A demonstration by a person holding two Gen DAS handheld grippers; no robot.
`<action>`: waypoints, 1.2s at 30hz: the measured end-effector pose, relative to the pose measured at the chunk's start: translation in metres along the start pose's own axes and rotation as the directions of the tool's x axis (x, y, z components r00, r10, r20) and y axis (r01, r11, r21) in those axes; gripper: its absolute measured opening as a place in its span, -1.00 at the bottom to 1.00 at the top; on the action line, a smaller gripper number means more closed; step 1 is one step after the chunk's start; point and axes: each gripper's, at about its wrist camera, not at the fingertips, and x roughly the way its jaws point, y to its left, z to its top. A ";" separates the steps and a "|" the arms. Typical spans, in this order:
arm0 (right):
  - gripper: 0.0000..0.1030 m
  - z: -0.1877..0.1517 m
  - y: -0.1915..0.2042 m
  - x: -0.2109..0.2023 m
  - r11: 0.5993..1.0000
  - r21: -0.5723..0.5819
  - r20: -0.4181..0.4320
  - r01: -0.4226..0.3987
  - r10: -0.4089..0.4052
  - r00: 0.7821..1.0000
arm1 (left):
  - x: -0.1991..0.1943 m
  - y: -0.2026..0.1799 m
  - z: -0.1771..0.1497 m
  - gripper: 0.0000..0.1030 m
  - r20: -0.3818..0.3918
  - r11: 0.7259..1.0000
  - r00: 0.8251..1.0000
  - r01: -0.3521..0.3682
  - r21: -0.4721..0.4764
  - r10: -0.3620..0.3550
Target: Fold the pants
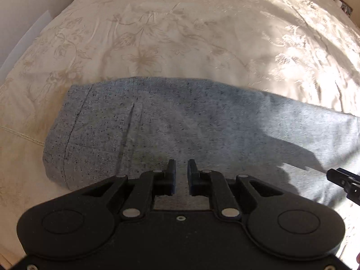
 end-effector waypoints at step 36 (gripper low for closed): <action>-0.19 0.041 -0.405 -0.104 0.901 0.377 0.077 0.214 -0.261 0.962 | -0.029 -0.328 -0.007 -0.59 0.010 0.982 0.997 0.074 0.173 -0.077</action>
